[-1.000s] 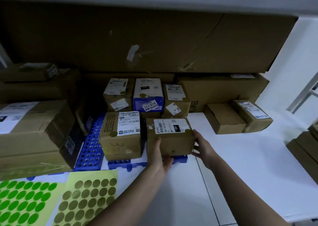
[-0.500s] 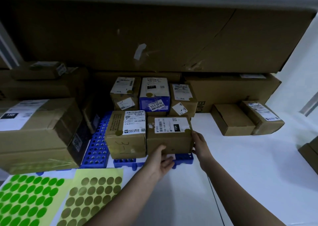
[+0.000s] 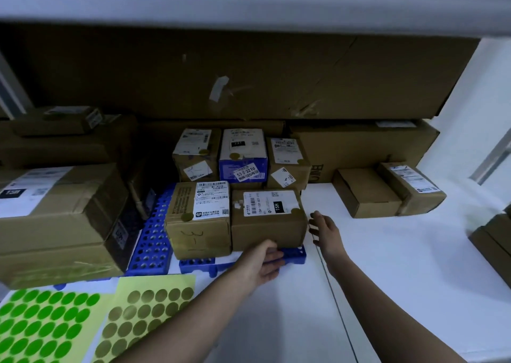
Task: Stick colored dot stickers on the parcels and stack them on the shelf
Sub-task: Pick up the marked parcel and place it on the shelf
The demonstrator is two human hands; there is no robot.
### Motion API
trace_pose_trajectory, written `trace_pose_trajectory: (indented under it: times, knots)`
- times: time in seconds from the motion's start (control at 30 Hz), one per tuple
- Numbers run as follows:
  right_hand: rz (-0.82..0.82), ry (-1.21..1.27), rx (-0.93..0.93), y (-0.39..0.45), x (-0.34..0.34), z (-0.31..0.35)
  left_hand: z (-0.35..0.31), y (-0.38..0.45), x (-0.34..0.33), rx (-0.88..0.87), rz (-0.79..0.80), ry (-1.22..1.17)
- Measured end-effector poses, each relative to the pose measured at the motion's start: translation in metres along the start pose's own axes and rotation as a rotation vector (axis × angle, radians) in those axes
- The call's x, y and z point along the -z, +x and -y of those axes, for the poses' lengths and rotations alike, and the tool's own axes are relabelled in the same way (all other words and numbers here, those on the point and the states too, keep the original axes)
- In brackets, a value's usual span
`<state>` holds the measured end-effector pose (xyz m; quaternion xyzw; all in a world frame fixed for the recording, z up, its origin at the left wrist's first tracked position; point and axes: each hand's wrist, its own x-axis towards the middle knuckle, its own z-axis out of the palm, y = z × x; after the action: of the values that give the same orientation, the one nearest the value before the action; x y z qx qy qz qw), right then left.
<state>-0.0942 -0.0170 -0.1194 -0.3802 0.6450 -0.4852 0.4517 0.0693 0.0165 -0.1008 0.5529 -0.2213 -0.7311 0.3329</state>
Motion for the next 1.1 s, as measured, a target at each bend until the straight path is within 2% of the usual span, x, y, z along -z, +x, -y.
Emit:
trace_pose_trajectory:
  times: [0.1, 0.3, 0.57, 0.7, 0.9, 1.1]
  knots:
    - [0.000, -0.037, 0.015, 0.004, 0.022, 0.005, -0.010, 0.002, -0.016, -0.058, 0.006, 0.138]
    - [0.005, -0.093, -0.002, 0.017, 0.076, 0.010, -0.027, 0.009, -0.061, -0.136, 0.035, 0.232]
    - [-0.073, -0.198, -0.038, 0.060, 0.155, 0.013, -0.029, 0.026, -0.159, -0.227, 0.083, 0.403]
    - [-0.073, -0.267, -0.021, 0.081, 0.180, 0.020, -0.031, 0.045, -0.199, -0.261, 0.058, 0.498]
    - [-0.096, -0.337, -0.002, 0.121, 0.205, 0.016, -0.034, 0.085, -0.235, -0.253, -0.008, 0.692]
    - [-0.081, -0.400, -0.043, 0.132, 0.210, 0.022, -0.029, 0.112, -0.253, -0.186, 0.021, 0.772]
